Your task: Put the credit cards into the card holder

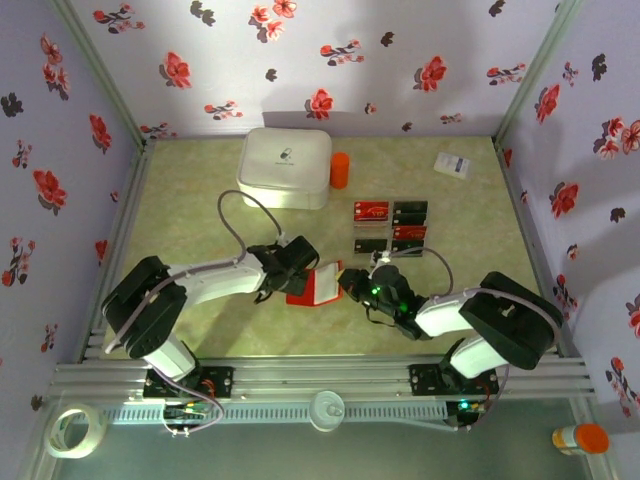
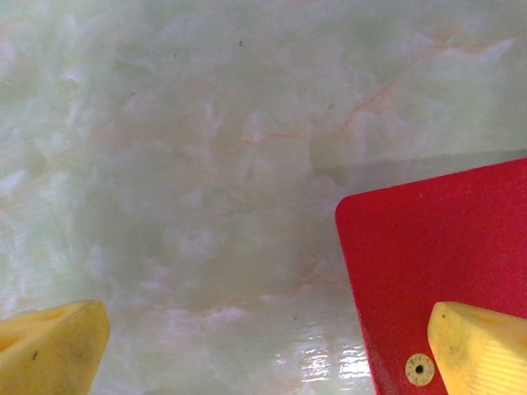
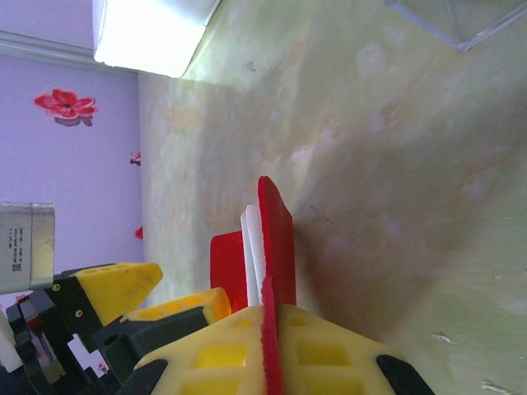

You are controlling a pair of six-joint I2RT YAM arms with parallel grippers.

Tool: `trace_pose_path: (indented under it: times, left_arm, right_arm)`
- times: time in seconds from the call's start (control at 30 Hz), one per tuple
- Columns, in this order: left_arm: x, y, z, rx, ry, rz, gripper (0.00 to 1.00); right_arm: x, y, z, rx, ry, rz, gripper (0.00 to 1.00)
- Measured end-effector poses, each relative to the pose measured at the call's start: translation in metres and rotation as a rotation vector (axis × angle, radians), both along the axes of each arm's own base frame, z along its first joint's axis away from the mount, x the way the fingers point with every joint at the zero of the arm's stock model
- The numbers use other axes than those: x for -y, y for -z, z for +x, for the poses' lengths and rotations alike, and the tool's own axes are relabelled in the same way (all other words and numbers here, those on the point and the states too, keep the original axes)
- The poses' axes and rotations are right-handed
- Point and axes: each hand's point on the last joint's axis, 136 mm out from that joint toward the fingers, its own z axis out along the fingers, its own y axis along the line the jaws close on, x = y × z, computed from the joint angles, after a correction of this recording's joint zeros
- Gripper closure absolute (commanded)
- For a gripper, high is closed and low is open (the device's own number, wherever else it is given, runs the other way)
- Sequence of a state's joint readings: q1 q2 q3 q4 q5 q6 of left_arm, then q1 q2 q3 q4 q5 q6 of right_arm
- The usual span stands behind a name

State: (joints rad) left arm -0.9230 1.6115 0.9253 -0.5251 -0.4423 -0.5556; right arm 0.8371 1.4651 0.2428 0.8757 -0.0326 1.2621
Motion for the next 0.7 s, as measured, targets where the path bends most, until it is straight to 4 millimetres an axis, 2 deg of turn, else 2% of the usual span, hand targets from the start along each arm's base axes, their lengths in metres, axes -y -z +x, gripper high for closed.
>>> trace_pose_path:
  times: [0.1, 0.2, 0.3, 0.5, 0.7]
  left_arm:
    - [0.001, 0.004, 0.0, -0.004, -0.003, 0.002, 0.0]
    - [0.001, 0.009, -0.001, -0.01, -0.006, 0.008, 0.0]
    - [0.0, 0.013, -0.002, -0.014, -0.008, 0.014, 0.0]
    - [0.0, 0.014, -0.002, -0.012, -0.007, 0.01, 0.0]
    - [0.0, 0.015, -0.002, -0.009, -0.007, 0.006, 0.0]
  right_arm:
    - [0.002, 0.003, 0.0, -0.003, 0.009, -0.017, 0.86]
    - [0.004, 0.005, 0.0, 0.003, 0.011, -0.034, 0.64]
    - [0.007, 0.001, 0.0, 0.014, 0.015, -0.046, 0.53]
    - [0.026, -0.029, -0.003, 0.07, 0.053, -0.072, 0.44]
    - [0.057, -0.062, -0.011, 0.144, 0.099, -0.149, 0.47]
